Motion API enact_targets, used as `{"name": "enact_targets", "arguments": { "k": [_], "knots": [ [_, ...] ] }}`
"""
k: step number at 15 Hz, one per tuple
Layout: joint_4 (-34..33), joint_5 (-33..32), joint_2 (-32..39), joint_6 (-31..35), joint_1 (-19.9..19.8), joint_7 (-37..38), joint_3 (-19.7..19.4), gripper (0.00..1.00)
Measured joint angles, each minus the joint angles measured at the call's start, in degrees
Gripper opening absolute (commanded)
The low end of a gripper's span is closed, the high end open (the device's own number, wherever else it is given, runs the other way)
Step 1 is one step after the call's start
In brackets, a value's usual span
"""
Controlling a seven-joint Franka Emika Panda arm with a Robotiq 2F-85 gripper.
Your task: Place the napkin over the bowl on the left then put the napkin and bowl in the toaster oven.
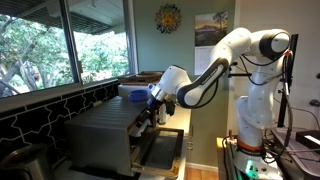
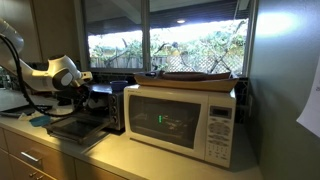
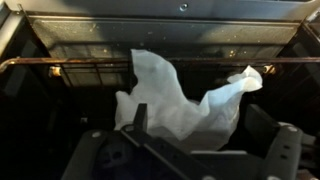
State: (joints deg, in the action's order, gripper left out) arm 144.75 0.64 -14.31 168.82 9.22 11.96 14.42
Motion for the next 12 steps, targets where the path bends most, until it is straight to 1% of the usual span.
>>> {"name": "enact_targets", "arguments": {
  "k": [5,7,9,12],
  "knots": [
    [0.0,0.5,-4.8,-7.0,0.2,-1.7,-2.0,1.0],
    [0.0,3.8,-6.7,-10.9,2.3,-5.1,-3.9,1.0],
    [0.0,7.3,-9.3,-16.6,5.1,-9.7,-6.5,1.0],
    [0.1,9.1,-14.9,-25.5,6.6,-14.4,-9.0,1.0]
  ]
}}
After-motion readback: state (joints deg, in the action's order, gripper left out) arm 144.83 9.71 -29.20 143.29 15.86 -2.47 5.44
